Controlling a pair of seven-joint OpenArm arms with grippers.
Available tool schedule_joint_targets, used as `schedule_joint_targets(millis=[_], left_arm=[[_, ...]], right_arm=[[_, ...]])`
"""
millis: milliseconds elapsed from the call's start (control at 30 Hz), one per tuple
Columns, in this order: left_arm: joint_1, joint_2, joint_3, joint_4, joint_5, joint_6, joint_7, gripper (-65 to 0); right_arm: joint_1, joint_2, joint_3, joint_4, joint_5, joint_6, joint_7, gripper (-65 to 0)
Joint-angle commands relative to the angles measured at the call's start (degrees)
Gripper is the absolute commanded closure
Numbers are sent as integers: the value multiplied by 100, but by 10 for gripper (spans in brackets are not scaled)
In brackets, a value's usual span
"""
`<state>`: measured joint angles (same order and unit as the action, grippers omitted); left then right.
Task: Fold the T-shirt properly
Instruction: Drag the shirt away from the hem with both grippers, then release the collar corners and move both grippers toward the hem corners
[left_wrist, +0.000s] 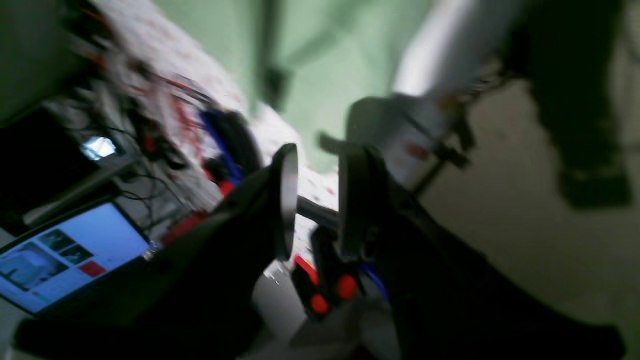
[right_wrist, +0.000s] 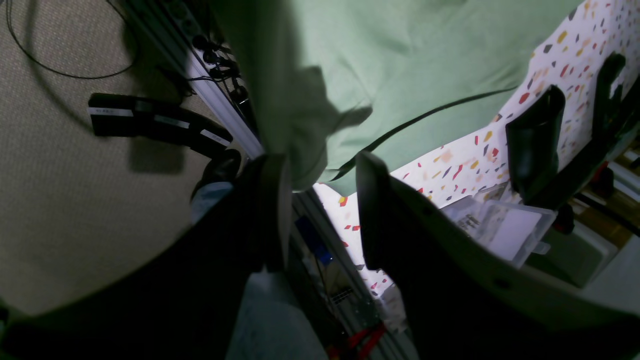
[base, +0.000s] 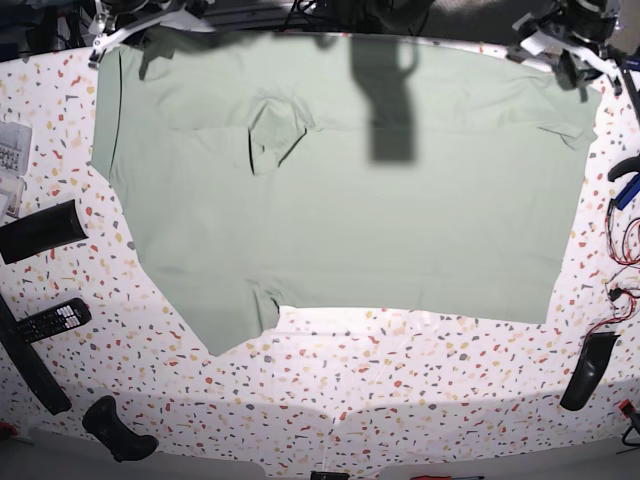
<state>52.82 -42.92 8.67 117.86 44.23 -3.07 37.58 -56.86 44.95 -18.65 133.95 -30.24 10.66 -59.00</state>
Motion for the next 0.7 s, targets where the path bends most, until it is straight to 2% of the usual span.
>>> schedule_joint_targets(millis=[0, 133, 233, 333, 400, 533, 667], left_arm=[[42, -79, -37, 146, 96, 70, 33, -127], [33, -76, -37, 289, 94, 101, 74, -127], [33, -79, -37, 350, 98, 378, 511, -127], [33, -79, -37, 407, 98, 376, 935, -127], [33, -79, -37, 407, 96, 376, 896, -127], [28, -79, -37, 407, 96, 398, 428, -127], [-92, -79, -37, 407, 85, 396, 341, -127]], right_arm=[[-44, 61, 26, 105, -114, -44, 57, -212], [-28, 61, 26, 105, -216, -129, 334, -212], [-31, 63, 26, 105, -260, -129, 688, -212], [-28, 63, 26, 105, -144, -127, 1281, -212], [20, 63, 26, 105, 94, -127, 1615, -212], [417, 61, 26, 105, 778, -133, 1910, -212], [896, 59, 26, 105, 1443, -404, 2247, -212]])
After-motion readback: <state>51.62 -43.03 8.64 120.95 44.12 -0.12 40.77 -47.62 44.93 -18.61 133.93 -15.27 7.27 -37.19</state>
